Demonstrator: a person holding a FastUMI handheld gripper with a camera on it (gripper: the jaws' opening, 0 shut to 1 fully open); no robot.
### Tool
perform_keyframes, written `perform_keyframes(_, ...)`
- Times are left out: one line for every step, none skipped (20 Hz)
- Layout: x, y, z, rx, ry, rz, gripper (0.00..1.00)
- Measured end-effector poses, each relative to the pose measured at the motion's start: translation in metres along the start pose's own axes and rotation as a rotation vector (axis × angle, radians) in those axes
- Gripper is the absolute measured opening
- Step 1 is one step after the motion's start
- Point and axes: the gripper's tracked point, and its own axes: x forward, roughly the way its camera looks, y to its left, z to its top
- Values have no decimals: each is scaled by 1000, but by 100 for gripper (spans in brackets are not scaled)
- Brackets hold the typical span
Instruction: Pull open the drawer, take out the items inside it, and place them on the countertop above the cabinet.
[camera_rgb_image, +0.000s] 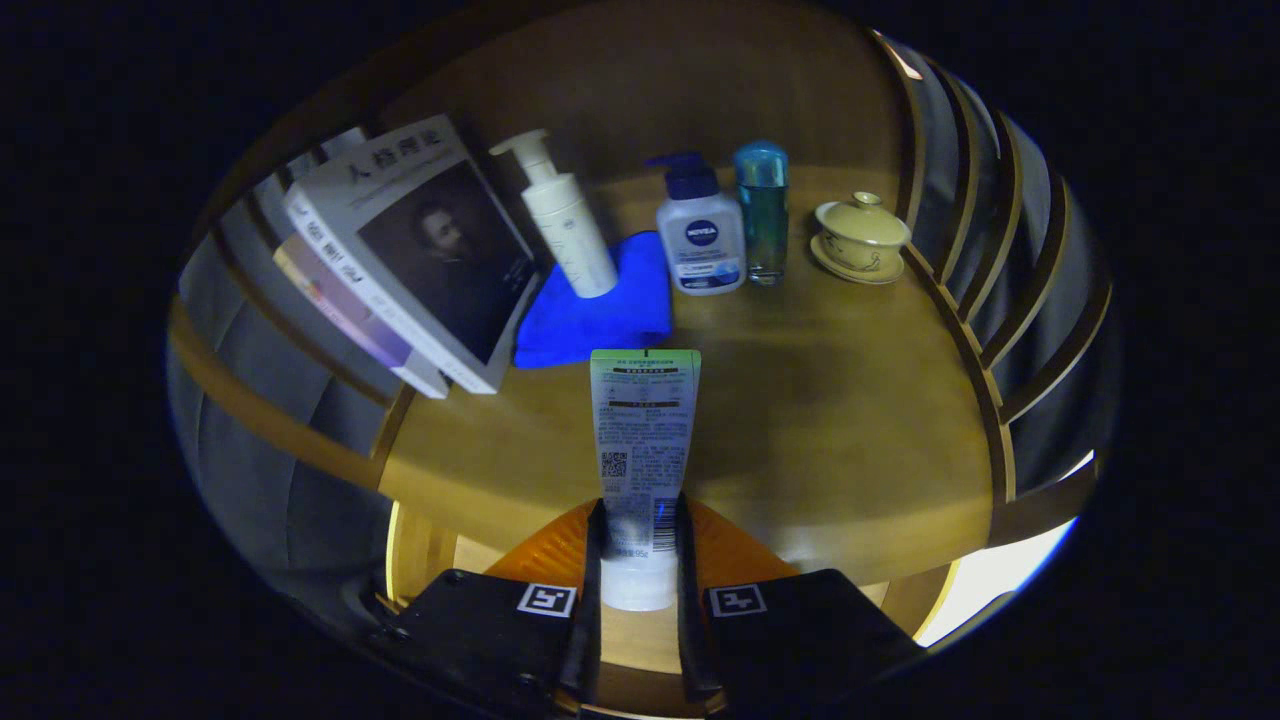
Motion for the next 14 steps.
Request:
perform_keyframes(5,0,4,25,-6,-5,34)
perform_keyframes(10,2,8,53,-11,-3,34)
perform_keyframes(15,4,10,73,-7,0,34)
perform_keyframes(17,5,11,95,1,1,34)
perform_keyframes(25,5,10,107,7,-2,36)
perform_keyframes(27,6,8,112,9,-8,36)
perform_keyframes(30,6,8,113,4,-22,36)
perform_keyframes(36,6,9,120,-3,-32,40)
perform_keyframes(35,6,8,130,-5,-39,42)
perform_keyframes(36,8,7,142,-10,-35,44)
perform_keyframes(34,12,11,160,-27,-17,46)
perform_keyframes(35,15,13,175,-44,-4,48)
perform_keyframes(29,17,17,192,-66,11,50)
perform_keyframes(25,19,20,199,-90,23,58)
